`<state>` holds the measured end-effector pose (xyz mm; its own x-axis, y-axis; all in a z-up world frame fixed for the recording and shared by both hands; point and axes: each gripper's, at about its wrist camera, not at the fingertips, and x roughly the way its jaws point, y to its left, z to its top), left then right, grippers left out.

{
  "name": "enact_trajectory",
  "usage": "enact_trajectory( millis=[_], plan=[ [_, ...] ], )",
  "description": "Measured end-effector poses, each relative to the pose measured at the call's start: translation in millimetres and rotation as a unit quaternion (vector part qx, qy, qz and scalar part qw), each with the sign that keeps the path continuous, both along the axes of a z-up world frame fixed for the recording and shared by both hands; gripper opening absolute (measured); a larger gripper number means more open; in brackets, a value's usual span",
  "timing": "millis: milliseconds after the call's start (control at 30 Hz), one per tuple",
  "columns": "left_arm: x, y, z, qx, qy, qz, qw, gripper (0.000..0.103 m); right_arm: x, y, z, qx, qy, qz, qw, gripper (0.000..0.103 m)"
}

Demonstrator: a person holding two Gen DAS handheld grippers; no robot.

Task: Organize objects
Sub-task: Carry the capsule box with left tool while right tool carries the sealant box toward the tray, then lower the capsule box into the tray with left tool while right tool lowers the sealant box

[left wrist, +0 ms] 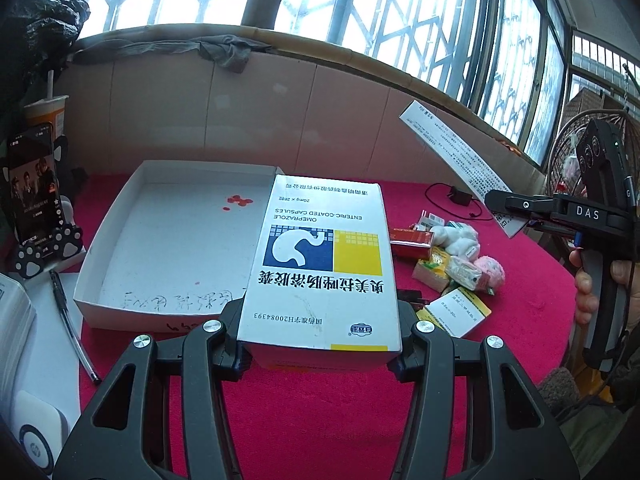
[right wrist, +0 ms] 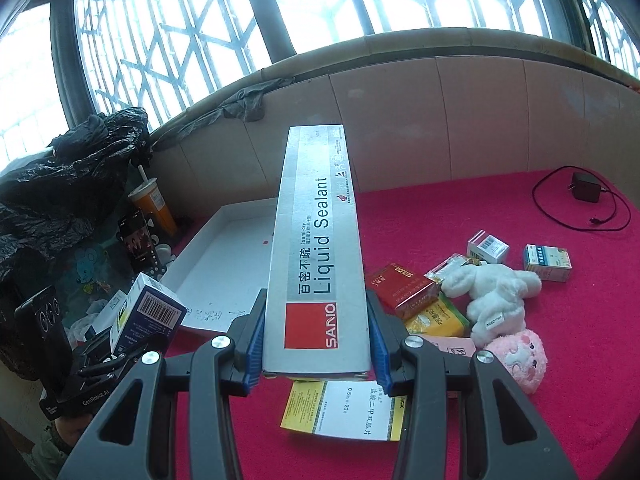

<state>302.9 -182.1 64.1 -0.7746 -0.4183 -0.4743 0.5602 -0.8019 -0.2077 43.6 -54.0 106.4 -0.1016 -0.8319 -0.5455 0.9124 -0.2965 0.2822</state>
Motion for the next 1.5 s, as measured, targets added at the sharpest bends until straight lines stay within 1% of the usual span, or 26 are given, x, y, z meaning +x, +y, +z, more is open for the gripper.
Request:
enact_trajectory(
  millis=[333,467,700,933,1100,1233,1333,1500],
  plan=[
    [-5.8,-7.7,6.9,0.0,-0.004,0.0,1.0,0.051,11.5,-15.8,8.2,-0.008,0.0,0.022,1.0,0.044],
    [-8.3,-20.3,11.5,-0.001,-0.005,0.003,1.0,0.051,12.3,-30.3,9.4,-0.007,-0.012,0.03,0.999,0.044],
    [-11.6,-44.1,24.9,-0.014,-0.006,0.016,0.9998,0.051,21.1,-53.9,8.2,-0.005,-0.016,0.041,0.999,0.044],
    [-16.5,-70.3,33.2,-0.011,-0.009,0.029,0.9995,0.051,24.5,-74.6,3.0,0.003,-0.03,0.053,0.998,0.044],
    [-20.9,-90.9,38.7,-0.005,-0.007,0.045,0.9989,0.051,23.2,-89.8,-6.8,0.02,-0.049,0.059,0.997,0.044],
    [-25.2,-109.9,39.3,-0.005,-0.012,0.072,0.9973,0.051,23.1,-102.5,-14.2,0.029,-0.064,0.058,0.996,0.044],
    [-30.4,-123.0,37.3,-0.011,-0.026,0.097,0.9949,0.051,25.8,-115.0,-17.9,0.037,-0.069,0.059,0.995,0.044],
    [-35.6,-145.9,33.3,0.002,-0.035,0.121,0.992,0.051,31.4,-141.4,-19.5,0.048,-0.066,0.056,0.995,0.044]
  ],
)
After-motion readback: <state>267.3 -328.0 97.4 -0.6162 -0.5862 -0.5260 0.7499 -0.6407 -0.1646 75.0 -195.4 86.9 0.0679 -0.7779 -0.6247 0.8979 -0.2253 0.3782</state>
